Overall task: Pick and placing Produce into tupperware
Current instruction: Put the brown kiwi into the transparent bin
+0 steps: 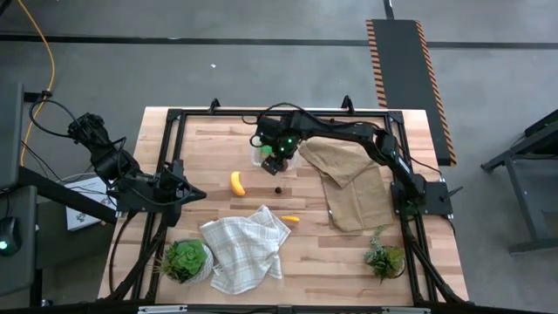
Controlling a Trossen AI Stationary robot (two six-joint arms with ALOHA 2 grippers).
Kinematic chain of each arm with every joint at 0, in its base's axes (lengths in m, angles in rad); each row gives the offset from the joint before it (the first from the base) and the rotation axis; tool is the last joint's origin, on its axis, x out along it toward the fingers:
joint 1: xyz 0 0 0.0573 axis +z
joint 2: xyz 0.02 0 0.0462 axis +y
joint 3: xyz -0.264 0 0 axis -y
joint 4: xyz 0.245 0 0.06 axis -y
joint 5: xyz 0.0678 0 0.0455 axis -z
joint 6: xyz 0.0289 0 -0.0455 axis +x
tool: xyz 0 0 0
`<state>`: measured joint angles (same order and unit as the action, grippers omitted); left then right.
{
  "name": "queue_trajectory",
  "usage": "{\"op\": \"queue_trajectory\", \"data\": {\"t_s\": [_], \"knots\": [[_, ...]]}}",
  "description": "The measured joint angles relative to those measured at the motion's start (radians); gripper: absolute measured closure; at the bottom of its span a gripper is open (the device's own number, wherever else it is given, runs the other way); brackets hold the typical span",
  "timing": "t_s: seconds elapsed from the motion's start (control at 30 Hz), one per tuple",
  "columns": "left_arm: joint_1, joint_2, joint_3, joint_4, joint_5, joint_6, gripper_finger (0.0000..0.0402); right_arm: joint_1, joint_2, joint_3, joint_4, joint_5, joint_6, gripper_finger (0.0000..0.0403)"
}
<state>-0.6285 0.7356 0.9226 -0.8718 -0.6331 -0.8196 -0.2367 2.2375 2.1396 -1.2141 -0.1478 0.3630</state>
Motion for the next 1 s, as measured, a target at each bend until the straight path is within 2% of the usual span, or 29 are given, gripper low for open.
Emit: {"op": "queue_trajectory", "data": {"t_s": [0.27,0.37,0.5,0.87,1.0], "knots": [[0.000,0.000,0.000,0.000,0.000,0.001,0.0399,-0.037,-0.001,0.219,-0.005,-0.003,-0.002,0.0167],[0.000,0.000,0.000,-0.001,0.000,0.001,0.0399,-0.064,-0.046,0.180,0.071,-0.023,0.022,0.0167],[0.000,0.000,0.000,-0.006,-0.002,-0.001,0.0399,-0.098,-0.056,0.181,0.043,-0.032,0.019,0.0167],[0.000,0.000,0.000,-0.030,-0.016,-0.023,0.0399,-0.152,-0.036,0.183,0.037,-0.029,-0.036,0.0167],[0.001,0.004,0.000,-0.032,-0.054,-0.024,0.0399,-0.161,-0.002,0.183,0.032,-0.026,-0.071,0.0167]]}}
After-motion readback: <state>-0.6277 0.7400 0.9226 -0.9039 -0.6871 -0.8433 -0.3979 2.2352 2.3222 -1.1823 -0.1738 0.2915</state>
